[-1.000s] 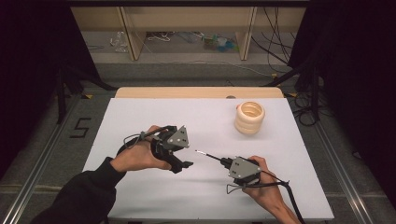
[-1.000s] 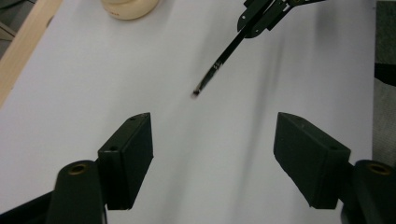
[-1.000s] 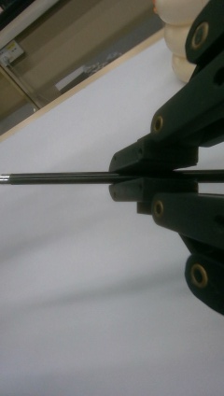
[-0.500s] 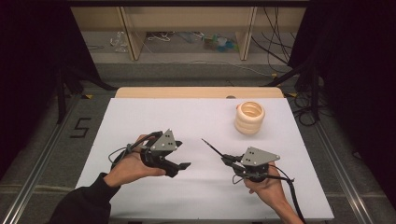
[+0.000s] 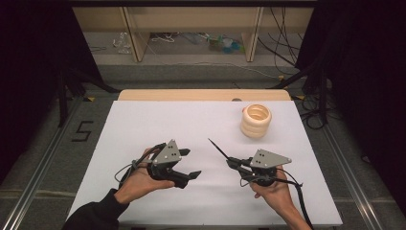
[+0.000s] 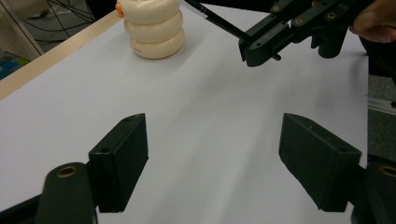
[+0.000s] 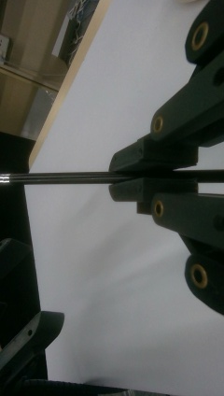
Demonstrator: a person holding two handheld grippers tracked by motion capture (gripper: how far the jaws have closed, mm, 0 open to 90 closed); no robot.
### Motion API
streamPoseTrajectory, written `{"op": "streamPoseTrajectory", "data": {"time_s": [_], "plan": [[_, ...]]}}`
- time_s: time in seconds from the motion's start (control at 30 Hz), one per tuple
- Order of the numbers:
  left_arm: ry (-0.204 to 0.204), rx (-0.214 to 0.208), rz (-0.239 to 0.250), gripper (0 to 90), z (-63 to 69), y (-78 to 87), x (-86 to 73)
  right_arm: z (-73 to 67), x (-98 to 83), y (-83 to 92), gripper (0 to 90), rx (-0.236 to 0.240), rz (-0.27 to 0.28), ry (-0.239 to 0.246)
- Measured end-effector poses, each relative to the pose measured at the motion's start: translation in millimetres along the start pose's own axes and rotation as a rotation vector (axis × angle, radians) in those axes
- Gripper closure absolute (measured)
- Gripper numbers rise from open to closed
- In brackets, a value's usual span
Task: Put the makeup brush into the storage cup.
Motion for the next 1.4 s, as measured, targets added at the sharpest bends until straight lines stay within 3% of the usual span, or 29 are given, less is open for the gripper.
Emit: {"op": "streamPoseTrajectory", "data": {"time_s": [0.03, 0.23, 0.4, 0.5, 0.7, 1.0, 1.4], "plan": [[-0.004, 0.001, 0.008, 24.0, -0.1, -0.1, -0.4, -0.2, 0.1, 0.1, 85.5, 0.002, 0.001, -0.002], [0.07, 0.017, 0.057, 24.2, -0.3, -3.3, -4.4, -2.8, 0.1, -1.3, 85.5, 0.01, 0.008, -0.009], [0.083, 0.014, 0.076, 24.2, 0.9, -7.2, -7.2, -5.3, 0.5, -1.9, 85.5, 0.024, 0.0, -0.015], [0.112, 0.015, 0.097, 24.3, 1.7, -8.0, -6.6, -6.8, 0.1, -3.6, 85.5, 0.025, 0.015, -0.013], [0.117, 0.021, 0.133, 24.2, 2.7, -9.3, -5.1, -11.2, 0.8, -5.8, 85.4, 0.041, 0.015, -0.011], [0.127, 0.023, 0.145, 24.4, 5.2, -10.7, -4.7, -17.4, 1.1, -9.5, 85.5, 0.062, 0.017, -0.01], [0.189, 0.006, 0.193, 28.2, 7.5, -14.2, -3.2, -26.0, 1.3, -14.4, 85.5, 0.094, 0.023, -0.012]]}}
Point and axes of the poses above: each handheld gripper's, and its own axes: y roughly backward along the jaws, x roughly out of its top, z roughly to its right, the point moved 2 cm from there along -y, roughly forward along the jaws, and after that the axes turned 14 degrees about z, right-handed, at the moved point
